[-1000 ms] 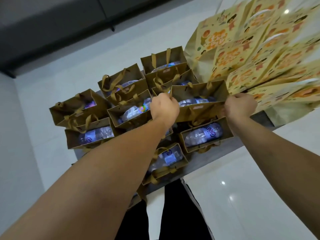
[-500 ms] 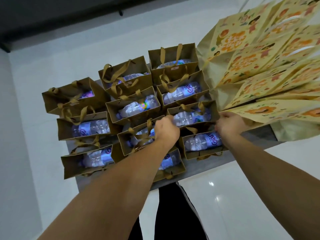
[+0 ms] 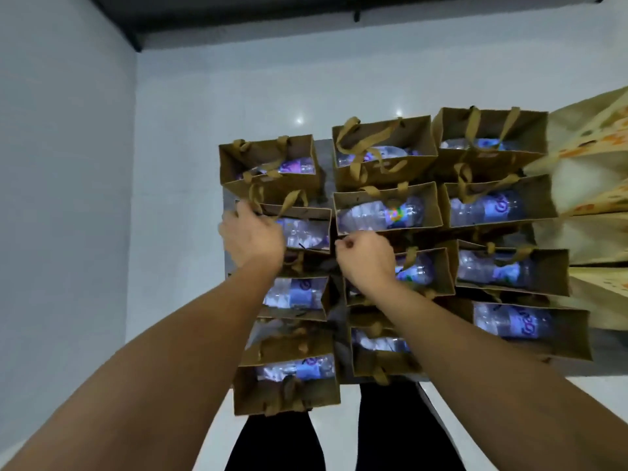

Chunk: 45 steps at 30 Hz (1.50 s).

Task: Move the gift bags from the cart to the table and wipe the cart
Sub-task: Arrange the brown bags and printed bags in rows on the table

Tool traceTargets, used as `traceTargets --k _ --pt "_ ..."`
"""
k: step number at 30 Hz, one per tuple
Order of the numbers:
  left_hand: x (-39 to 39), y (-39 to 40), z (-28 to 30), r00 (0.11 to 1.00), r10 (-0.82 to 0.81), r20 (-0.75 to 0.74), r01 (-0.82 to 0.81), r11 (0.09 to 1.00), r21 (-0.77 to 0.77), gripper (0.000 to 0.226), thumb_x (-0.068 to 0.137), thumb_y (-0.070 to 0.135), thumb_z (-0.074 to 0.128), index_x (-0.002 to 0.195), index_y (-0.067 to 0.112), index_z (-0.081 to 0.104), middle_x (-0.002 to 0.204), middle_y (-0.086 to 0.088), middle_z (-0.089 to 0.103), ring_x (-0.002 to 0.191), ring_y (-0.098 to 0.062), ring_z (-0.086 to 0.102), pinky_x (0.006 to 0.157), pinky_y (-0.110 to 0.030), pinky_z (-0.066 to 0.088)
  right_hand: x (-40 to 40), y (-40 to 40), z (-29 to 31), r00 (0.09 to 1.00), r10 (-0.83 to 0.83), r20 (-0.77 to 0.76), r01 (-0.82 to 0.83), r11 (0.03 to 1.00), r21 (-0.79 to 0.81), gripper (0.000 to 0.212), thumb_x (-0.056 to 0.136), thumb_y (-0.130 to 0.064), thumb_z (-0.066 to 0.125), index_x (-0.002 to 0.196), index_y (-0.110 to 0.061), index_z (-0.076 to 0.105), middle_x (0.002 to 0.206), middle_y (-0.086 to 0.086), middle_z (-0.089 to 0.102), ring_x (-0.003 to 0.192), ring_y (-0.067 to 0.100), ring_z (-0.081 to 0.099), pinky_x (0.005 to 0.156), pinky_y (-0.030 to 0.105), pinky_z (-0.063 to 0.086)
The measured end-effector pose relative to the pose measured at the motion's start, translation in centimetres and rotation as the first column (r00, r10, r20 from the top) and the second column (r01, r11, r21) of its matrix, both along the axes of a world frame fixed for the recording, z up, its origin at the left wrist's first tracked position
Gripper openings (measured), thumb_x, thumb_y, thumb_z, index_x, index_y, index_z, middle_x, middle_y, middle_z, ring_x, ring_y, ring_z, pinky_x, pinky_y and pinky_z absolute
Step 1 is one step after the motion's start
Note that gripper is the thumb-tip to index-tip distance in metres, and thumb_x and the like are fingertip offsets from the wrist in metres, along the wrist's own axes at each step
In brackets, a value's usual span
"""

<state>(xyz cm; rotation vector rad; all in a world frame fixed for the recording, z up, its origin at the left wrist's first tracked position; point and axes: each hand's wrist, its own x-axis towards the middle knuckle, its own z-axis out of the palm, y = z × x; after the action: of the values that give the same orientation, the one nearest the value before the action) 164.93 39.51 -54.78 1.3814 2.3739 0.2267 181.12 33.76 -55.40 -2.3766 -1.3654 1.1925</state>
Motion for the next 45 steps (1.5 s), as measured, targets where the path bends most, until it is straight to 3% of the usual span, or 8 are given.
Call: traceTargets --k 5,8,18,23,30,33,37,45 --pt "-6.7 2.7 -2.2 1.000 -0.010 -0.008 0.008 0.975 -0.223 0.042 0.097 0.027 0.058 0.134 0.007 0.054 0.132 -0.019 0.057 0.120 -0.038 0.054 0.095 -0.045 0.047 -4.7 2.1 -1.3 0.983 0.078 0.163 -0.044 0.978 -0.202 0.019 0.096 -0.034 0.059 0.094 -0.015 0.064 0.085 0.001 0.059 0.088 0.028 0.063 0.067 0.034 0.045" --pt "-8.4 3.2 -3.6 0.993 -0.068 0.093 0.093 0.949 -0.300 0.026 0.098 0.025 0.058 0.112 0.007 0.071 0.109 -0.017 0.070 0.087 -0.031 0.059 0.077 -0.035 0.046 -5.8 2.7 -2.3 0.984 -0.039 0.174 0.064 0.989 -0.136 0.010 0.095 -0.025 0.061 0.090 -0.016 0.064 0.087 0.003 0.063 0.090 0.027 0.064 0.072 0.040 0.054" --pt "-10.7 2.3 -3.3 0.996 -0.074 0.049 0.086 0.949 -0.304 0.023 0.097 0.016 0.059 0.111 0.000 0.068 0.095 -0.012 0.064 0.080 -0.026 0.056 0.071 -0.032 0.043 -7.1 4.0 -2.8 0.994 -0.080 0.075 0.084 0.995 -0.051 0.020 0.098 -0.024 0.056 0.106 -0.017 0.073 0.100 0.007 0.071 0.097 0.027 0.066 0.081 0.036 0.055" --pt "-6.6 1.3 -0.8 0.964 -0.252 -0.089 0.246 0.966 -0.073 0.028 0.090 0.017 0.060 0.115 0.005 0.058 0.115 -0.019 0.057 0.106 -0.037 0.053 0.082 -0.043 0.047 -4.1 0.7 -0.7 0.991 -0.067 0.117 0.068 0.998 -0.007 0.022 0.098 -0.028 0.058 0.115 -0.021 0.070 0.105 0.005 0.071 0.100 0.027 0.065 0.081 0.035 0.053" --pt "4.4 -2.8 -0.1 0.646 -0.750 0.145 0.747 0.659 0.082 0.015 0.090 0.015 0.061 0.101 0.011 0.070 0.103 -0.010 0.058 0.102 -0.030 0.054 0.083 -0.039 0.046 7.9 -6.3 0.8 0.947 0.184 0.262 -0.144 0.975 -0.167 0.038 0.083 -0.022 0.065 0.121 -0.022 0.067 0.109 0.010 0.067 0.114 0.031 0.056 0.087 0.034 0.048" --pt "7.9 -5.6 -0.9 0.480 -0.832 0.279 0.867 0.499 -0.005 0.023 0.088 0.018 0.064 0.109 0.018 0.074 0.102 0.001 0.060 0.104 -0.022 0.055 0.089 -0.033 0.047 11.0 -8.2 -0.3 0.818 0.527 0.229 -0.423 0.822 -0.381 0.032 0.084 -0.027 0.063 0.116 -0.024 0.069 0.104 0.008 0.067 0.108 0.027 0.058 0.091 0.035 0.045" --pt "9.3 -7.9 -2.4 0.311 -0.939 0.147 0.940 0.281 -0.195 0.036 0.089 0.042 0.065 0.123 0.029 0.068 0.122 0.003 0.066 0.116 -0.024 0.052 0.099 -0.041 0.044 12.4 -7.5 -1.6 0.769 0.585 0.258 -0.539 0.810 -0.230 0.023 0.092 -0.026 0.057 0.109 -0.028 0.072 0.099 0.005 0.067 0.106 0.027 0.056 0.092 0.036 0.038" --pt "9.9 -6.0 -4.1 0.438 -0.899 0.019 0.853 0.409 -0.324 0.022 0.101 0.032 0.051 0.113 0.028 0.068 0.106 -0.004 0.069 0.106 -0.025 0.057 0.099 -0.042 0.041 14.2 -3.7 -2.8 0.813 0.564 0.145 -0.559 0.825 -0.077 0.024 0.099 -0.030 0.051 0.116 -0.033 0.067 0.106 0.002 0.060 0.116 0.025 0.047 0.098 0.038 0.031"
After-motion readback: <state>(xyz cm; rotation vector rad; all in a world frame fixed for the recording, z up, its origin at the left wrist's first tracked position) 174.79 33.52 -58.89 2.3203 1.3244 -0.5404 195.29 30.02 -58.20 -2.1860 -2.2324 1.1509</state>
